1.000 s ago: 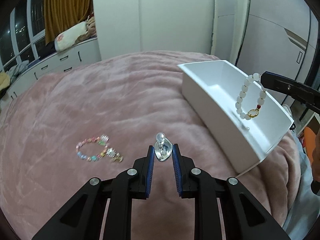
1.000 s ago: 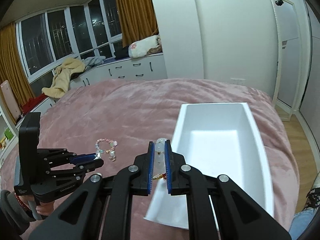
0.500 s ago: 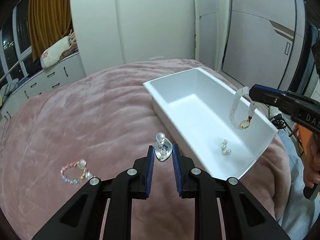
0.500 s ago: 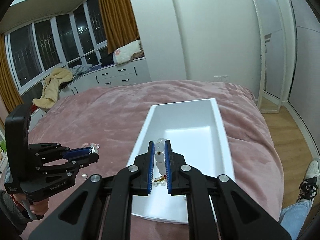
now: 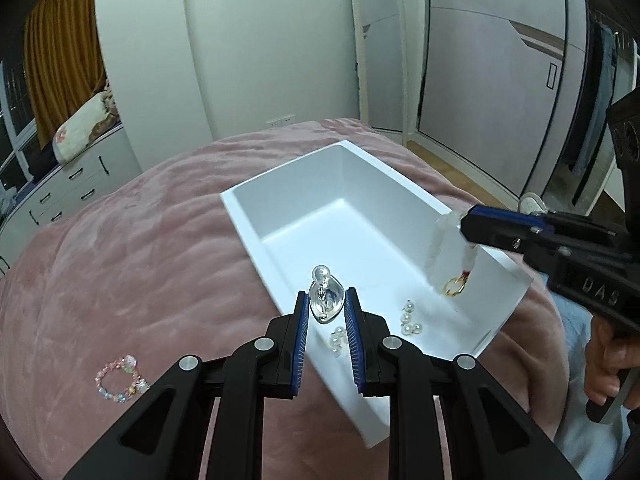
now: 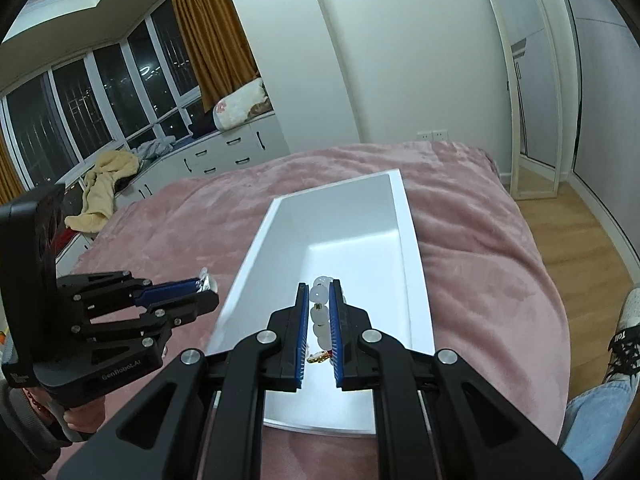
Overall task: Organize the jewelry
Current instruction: 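Lower the white bead bracelet and silver earring into the white box, opening both tools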
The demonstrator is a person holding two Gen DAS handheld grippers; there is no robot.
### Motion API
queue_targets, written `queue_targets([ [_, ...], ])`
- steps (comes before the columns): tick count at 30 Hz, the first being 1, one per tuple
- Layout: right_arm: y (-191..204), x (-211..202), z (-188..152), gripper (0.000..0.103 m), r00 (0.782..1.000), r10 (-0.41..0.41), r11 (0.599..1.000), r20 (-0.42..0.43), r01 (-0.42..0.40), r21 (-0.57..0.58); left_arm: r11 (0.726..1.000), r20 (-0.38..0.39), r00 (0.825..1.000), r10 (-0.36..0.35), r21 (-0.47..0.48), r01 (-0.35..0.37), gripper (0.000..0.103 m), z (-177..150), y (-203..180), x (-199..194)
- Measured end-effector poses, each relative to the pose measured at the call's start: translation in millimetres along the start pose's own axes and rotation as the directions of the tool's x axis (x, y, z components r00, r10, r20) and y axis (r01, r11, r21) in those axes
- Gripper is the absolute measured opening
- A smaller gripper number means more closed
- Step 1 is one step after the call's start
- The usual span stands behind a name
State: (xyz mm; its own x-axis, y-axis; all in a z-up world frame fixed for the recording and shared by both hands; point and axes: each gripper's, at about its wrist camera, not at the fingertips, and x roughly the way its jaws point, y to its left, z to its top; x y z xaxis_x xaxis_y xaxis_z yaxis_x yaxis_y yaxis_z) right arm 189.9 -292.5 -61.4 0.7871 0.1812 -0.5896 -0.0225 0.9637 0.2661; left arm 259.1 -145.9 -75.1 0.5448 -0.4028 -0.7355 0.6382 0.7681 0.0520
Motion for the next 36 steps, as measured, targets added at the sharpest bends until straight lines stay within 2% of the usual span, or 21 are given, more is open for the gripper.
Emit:
queue_targets([
  [9,-19,12,-13,0.011,1.0,0.027,0.999,-0.014,-0.026,0.035,0.999,-0.054,0.998,-0.015,0.029,0.017,0.023,3,-16,34],
  [18,-20,25,-19,0.011,0.999,0.017,1.0,-0.031,-0.017,0.0,0.998,-0.105,0.994,-0.009,0.066,0.016,0.023,7,-30,67],
  [31,-20,29,-22,0.012,0.999,0.022,1.0,-0.024,-0.022,-0.007,0.999,-0.14,0.99,0.011,0.054,-0.003,0.024,3,-28,81],
  [33,-18,28,-22,0.019,0.999,0.029,1.0,-0.019,-0.029,-0.007,0.999,-0.135,0.991,0.01,0.05,-0.003,0.033,3,-27,78],
  [35,-15,24,-22,0.04,0.999,0.033,0.999,0.0,-0.033,-0.01,0.999,-0.109,0.994,0.013,0.05,-0.007,0.046,3,-27,69],
  [36,-14,22,-21,0.055,0.999,0.035,0.999,0.009,-0.035,-0.007,0.999,-0.097,0.995,0.011,0.049,-0.007,0.049,4,-26,63],
])
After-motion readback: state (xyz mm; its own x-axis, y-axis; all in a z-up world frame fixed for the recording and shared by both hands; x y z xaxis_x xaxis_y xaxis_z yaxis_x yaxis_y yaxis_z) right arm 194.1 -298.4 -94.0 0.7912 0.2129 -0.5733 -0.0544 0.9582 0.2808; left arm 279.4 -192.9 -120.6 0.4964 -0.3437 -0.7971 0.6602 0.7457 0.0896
